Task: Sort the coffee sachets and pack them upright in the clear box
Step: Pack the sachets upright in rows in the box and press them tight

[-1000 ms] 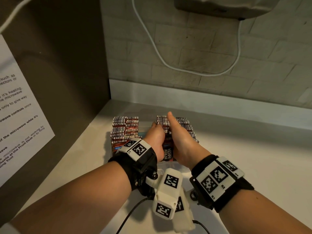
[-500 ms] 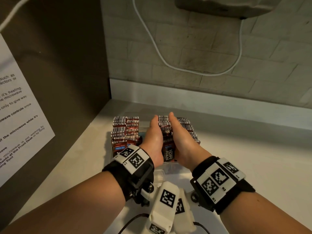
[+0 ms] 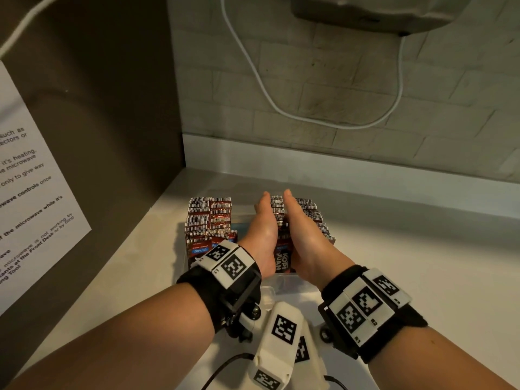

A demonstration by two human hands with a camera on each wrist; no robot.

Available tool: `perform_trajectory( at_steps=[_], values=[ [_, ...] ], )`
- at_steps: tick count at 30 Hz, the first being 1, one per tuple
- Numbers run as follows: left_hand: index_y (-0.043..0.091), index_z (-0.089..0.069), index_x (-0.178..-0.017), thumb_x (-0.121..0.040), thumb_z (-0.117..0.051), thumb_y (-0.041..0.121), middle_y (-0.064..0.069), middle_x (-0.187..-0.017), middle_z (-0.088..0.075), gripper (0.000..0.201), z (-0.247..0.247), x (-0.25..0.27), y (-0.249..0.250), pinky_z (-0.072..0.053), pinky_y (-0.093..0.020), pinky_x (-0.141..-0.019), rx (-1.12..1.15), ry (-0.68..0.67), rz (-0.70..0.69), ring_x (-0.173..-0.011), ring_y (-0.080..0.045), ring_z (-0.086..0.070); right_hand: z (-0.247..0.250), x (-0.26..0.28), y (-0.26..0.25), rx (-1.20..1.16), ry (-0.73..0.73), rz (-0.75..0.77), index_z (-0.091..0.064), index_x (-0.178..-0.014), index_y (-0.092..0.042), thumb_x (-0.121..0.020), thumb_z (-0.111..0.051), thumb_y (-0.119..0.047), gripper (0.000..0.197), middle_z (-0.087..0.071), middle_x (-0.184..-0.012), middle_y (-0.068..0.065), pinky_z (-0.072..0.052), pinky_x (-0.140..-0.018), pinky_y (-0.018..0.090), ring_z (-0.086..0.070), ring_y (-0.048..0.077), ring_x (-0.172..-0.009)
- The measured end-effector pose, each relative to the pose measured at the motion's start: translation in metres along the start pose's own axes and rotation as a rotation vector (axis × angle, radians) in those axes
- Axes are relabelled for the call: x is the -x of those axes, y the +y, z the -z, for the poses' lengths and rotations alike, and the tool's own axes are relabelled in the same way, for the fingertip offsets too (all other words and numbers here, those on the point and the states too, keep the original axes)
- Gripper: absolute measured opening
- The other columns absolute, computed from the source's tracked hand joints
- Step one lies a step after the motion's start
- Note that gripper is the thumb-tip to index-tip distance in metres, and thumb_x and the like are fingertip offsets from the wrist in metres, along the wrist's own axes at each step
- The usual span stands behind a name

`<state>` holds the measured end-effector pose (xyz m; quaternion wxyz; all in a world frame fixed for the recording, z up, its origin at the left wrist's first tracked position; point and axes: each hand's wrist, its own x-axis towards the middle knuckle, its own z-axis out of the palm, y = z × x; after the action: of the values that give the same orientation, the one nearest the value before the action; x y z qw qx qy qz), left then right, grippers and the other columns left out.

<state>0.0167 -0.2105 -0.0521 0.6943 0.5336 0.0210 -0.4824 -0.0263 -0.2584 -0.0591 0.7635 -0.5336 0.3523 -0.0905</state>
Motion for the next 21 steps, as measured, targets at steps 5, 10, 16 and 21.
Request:
perform_trajectory(
  at_steps=[5, 10, 16, 21],
  values=[
    [0.017, -0.054, -0.136, -0.097, -0.033, 0.062, -0.016, -0.133, -0.058, 0.063, -0.001, -0.001, 0.001, -0.040, -0.046, -0.108, 0.014, -0.018, -0.017, -0.123, -0.031, -0.055, 0.000, -0.002, 0.001, 0.009, -0.015, -0.004, -0.056, -0.131, -0.021, -0.090, -0.037, -0.066, 0.064, -0.066, -0.120, 0.012, -0.054, -0.085, 0.036, -0.065, 0.025, -0.106],
    [0.023, -0.055, -0.134, -0.090, -0.037, 0.070, -0.014, -0.125, -0.064, 0.067, 0.001, -0.002, 0.001, -0.046, -0.049, -0.102, -0.022, -0.010, -0.018, -0.112, -0.032, -0.062, -0.003, -0.003, 0.002, 0.015, -0.015, -0.007, -0.053, -0.134, -0.023, -0.090, -0.037, -0.066, 0.064, -0.062, -0.126, 0.009, -0.051, -0.090, 0.036, -0.062, 0.024, -0.111],
    [0.015, -0.068, -0.104, -0.091, -0.038, 0.068, -0.014, -0.096, -0.071, 0.062, 0.004, 0.003, 0.007, -0.052, -0.044, -0.092, -0.048, 0.017, -0.031, -0.093, -0.030, -0.068, -0.008, 0.001, -0.005, 0.042, 0.009, 0.060, -0.050, -0.137, -0.028, -0.084, -0.042, -0.071, 0.069, -0.059, -0.131, 0.006, -0.047, -0.100, 0.044, -0.061, 0.024, -0.114],
    [0.020, -0.064, -0.098, -0.099, -0.035, 0.055, 0.006, -0.089, -0.071, 0.045, 0.003, 0.036, 0.017, -0.046, -0.030, -0.064, -0.164, 0.010, -0.106, -0.081, -0.014, -0.067, -0.011, -0.002, -0.013, 0.144, 0.098, 0.188, -0.041, -0.141, -0.035, -0.046, -0.050, -0.091, 0.111, -0.039, -0.150, -0.002, -0.031, -0.112, 0.051, -0.040, 0.020, -0.135]
  ],
)
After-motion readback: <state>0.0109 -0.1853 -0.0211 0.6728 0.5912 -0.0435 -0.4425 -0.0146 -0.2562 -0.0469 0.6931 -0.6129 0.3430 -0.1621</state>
